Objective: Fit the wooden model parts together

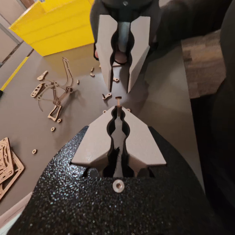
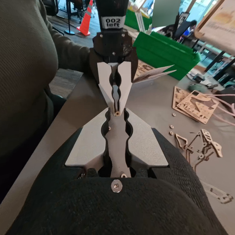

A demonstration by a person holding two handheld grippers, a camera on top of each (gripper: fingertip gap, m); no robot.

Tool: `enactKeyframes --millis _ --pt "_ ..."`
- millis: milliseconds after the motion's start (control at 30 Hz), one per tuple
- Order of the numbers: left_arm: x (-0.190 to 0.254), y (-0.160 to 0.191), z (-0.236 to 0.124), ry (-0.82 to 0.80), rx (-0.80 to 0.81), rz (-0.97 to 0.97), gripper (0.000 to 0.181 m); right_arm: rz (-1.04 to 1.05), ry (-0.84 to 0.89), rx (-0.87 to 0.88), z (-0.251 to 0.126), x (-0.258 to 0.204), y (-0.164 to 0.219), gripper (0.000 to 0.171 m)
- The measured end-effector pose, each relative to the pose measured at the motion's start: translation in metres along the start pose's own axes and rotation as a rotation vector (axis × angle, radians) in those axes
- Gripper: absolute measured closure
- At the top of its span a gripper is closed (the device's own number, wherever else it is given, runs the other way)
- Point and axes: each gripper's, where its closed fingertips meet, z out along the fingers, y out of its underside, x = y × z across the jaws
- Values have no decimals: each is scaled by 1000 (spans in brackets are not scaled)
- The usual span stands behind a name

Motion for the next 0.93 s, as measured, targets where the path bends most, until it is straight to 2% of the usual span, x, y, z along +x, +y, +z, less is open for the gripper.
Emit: enactKeyframes --millis 100,233,367,500,567,633,933 --pt "5 2 6 28 -8 10 179 -5 -30 -53 2 -4 8 157" --pt "8 9 10 57 -29 15 180 -4 -40 -100 2 -4 15 148" --pt "13 13 13 75 -54 43 180 15 -84 -153 3 -9 22 161" --pt "12 13 14 81 -57 31 180 -20 -90 -211 7 -13 30 155" --pt "12 13 14 87 -59 22 179 -33 -90 -235 8 -14 34 159" --pt "13 14 14 95 -61 14 179 -36 -78 -239 8 -13 34 164" --pt "16 15 15 141 -74 -18 180 -3 -90 -256 7 -14 36 164"
